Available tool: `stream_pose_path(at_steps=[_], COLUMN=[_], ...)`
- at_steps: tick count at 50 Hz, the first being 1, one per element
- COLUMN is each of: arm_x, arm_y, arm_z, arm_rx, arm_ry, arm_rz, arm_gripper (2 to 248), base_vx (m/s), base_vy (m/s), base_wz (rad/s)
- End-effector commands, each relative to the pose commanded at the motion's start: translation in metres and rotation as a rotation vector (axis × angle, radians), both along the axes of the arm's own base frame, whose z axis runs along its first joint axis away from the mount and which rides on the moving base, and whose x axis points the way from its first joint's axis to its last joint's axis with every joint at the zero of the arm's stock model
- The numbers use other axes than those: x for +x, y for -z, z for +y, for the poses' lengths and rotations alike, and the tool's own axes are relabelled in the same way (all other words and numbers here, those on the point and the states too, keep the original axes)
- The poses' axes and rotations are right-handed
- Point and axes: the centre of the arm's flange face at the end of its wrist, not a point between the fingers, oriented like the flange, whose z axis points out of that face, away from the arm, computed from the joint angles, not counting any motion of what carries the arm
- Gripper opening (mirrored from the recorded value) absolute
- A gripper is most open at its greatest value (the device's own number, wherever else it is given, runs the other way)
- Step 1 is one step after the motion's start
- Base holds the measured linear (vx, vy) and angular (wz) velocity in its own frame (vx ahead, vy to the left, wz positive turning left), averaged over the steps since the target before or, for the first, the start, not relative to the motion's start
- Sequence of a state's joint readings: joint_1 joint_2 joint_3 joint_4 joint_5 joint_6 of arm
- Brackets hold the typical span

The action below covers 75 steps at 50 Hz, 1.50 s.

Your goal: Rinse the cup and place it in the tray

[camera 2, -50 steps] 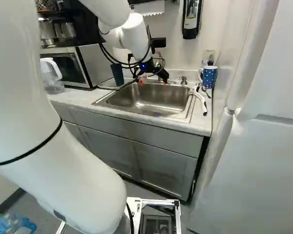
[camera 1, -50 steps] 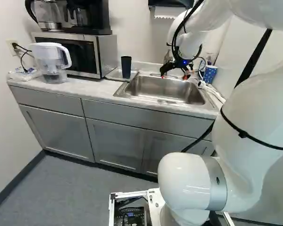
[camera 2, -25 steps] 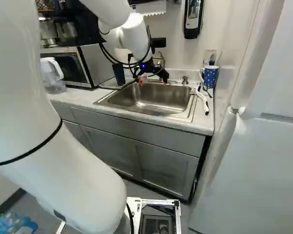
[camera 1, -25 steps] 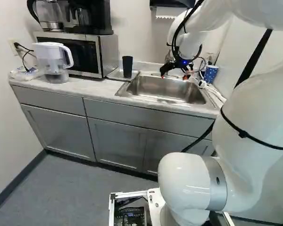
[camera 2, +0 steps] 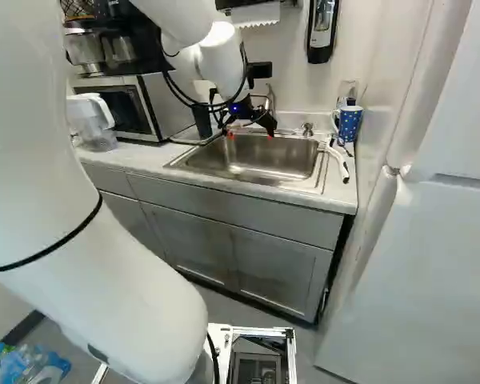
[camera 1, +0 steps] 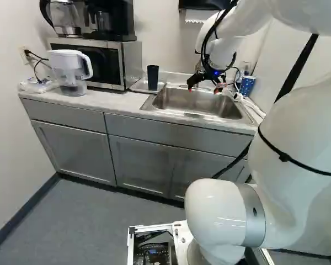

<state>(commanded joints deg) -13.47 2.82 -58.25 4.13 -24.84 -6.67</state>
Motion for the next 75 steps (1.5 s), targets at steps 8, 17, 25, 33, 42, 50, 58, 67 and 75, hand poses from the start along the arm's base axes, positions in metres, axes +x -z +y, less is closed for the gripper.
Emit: stream_pose_path(at_steps=[8,17,25,33,42,50,58,67,75], arm_x=[0.0000,0.0000,0.0000,0.0000,0.0000,0.0000,0.0000,0.0000,0.0000], arm_y=[0.0000,0.0000,0.0000,0.0000,0.0000,0.0000,0.0000,0.0000,0.0000], arm_z=[0.0000,0.0000,0.0000,0.0000,0.0000,0.0000,0.0000,0.0000,0.0000], arm_rx=[0.000,0.000,0.000,0.000,0.000,0.000,0.000,0.000,0.000], arm_ry=[0.000,0.000,0.000,0.000,0.000,0.000,0.000,0.000,0.000], arm_rz=[0.000,0.000,0.000,0.000,0.000,0.000,0.000,0.000,0.000], arm_gripper=[247,247,247,247,247,247,247,247,247], base_vx=[-0.095,-0.100,-0.104,-0.118,-0.124,-0.126,-0.126,-0.125,-0.130], base_vy=[0.094,0.092,0.071,0.055,0.047,0.037,0.022,0.054,0.052], base_wz=[-0.006,-0.029,-0.148,-0.225,-0.260,-0.252,-0.201,-0.026,-0.016])
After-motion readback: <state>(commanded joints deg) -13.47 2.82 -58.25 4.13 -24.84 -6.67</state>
